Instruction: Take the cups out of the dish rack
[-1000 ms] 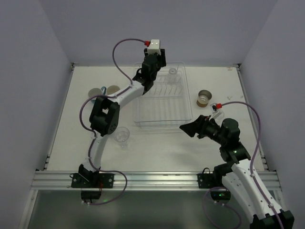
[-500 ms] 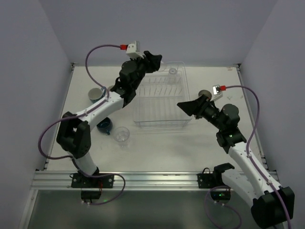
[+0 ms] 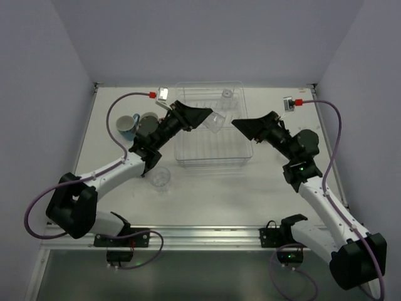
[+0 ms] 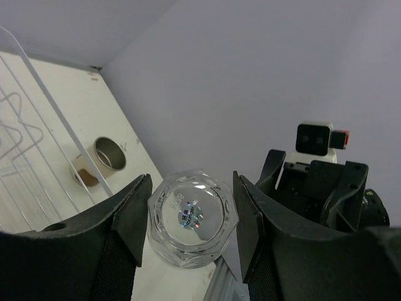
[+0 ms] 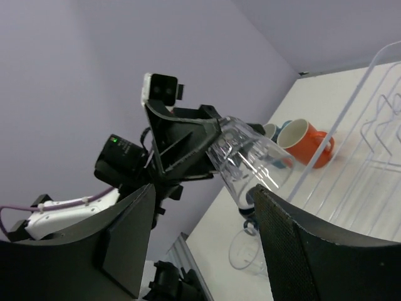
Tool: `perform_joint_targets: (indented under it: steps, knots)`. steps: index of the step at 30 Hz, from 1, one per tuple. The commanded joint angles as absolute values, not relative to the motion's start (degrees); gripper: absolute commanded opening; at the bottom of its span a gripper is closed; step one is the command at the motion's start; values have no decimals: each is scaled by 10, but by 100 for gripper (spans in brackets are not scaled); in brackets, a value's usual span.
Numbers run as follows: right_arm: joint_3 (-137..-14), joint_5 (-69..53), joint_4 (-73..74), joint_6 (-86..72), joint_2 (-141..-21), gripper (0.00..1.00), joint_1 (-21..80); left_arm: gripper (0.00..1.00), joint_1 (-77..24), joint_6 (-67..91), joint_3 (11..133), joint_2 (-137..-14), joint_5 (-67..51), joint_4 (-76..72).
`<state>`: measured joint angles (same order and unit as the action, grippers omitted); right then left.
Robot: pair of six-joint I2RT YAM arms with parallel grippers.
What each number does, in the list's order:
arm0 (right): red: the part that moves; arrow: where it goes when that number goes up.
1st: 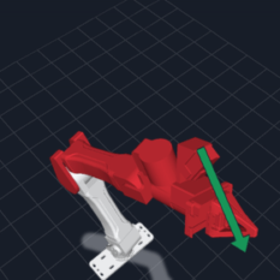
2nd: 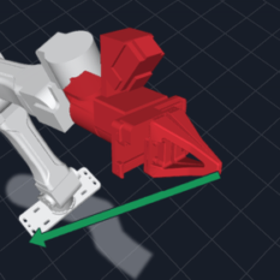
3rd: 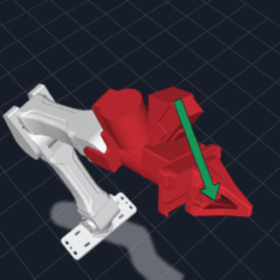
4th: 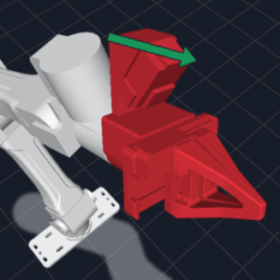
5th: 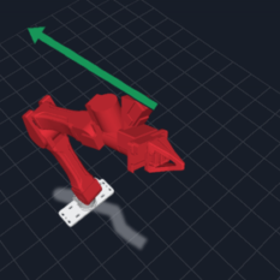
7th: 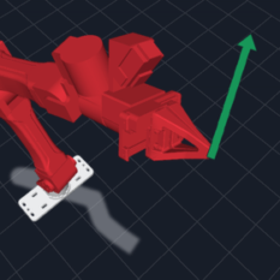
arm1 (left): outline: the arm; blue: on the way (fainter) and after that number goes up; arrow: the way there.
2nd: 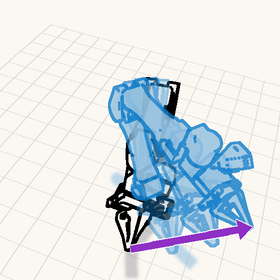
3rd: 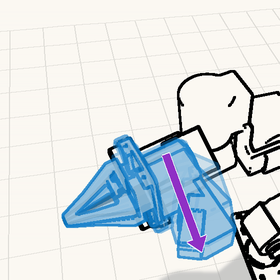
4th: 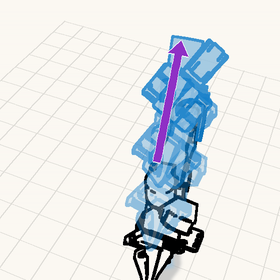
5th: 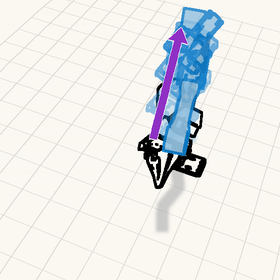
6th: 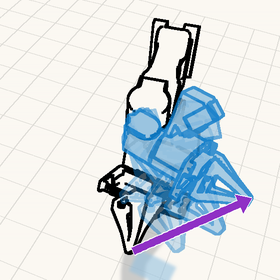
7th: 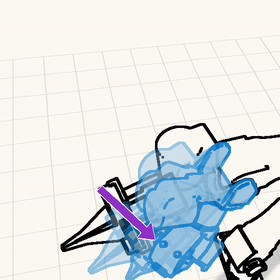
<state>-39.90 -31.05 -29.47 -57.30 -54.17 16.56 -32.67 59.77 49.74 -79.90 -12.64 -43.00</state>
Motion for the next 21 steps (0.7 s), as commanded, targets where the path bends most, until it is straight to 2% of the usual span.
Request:
perform_joint_targets:
  steps: [1,11,21]
  knots:
    - [-414,-333,-366,-615,-552,66,178,15,-328,656,482,-774,-183,-514]
    - [-354,-224,-337,-596,-502,63,249,14,-335,662,464,-774,-202,-576]
    - [-388,-309,-399,-616,-569,55,267,14,-352,669,462,-790,-218,-602]
